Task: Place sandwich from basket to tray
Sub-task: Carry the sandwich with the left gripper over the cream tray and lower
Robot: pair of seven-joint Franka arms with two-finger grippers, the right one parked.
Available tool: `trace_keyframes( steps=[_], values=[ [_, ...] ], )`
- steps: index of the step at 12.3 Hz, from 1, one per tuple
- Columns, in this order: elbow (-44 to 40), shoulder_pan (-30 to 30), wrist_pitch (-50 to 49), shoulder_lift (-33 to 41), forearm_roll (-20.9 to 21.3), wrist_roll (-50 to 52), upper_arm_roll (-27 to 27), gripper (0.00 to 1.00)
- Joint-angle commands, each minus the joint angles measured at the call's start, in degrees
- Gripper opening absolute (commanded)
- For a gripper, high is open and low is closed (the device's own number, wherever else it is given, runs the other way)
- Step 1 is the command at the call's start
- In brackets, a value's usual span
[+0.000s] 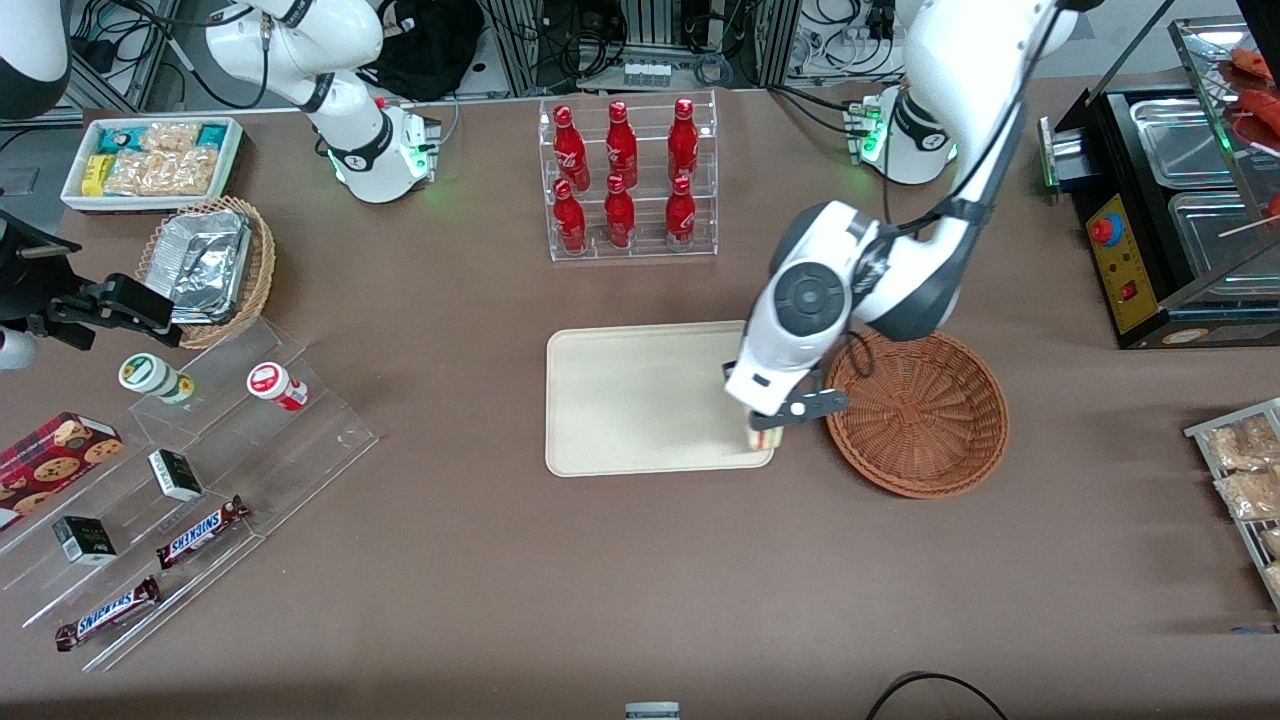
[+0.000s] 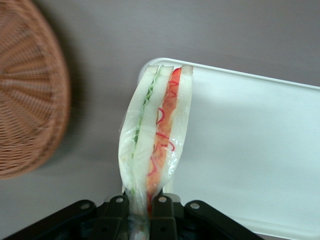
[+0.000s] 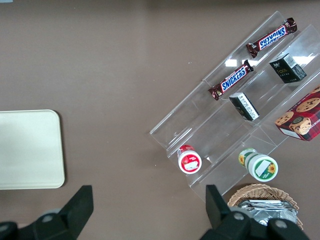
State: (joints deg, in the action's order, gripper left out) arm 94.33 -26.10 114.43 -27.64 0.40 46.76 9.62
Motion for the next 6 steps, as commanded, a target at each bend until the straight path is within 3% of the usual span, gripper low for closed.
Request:
trace_keyframes(
  steps=[1,6],
  values=[
    [-8.53,-3.95,-2.19,-6.18,-0.75,2.18,-0.74,0.03],
    [-16.80,-9.49,-2.98,-13.22,-0.14,7.98,-0.83,0.03]
  ],
)
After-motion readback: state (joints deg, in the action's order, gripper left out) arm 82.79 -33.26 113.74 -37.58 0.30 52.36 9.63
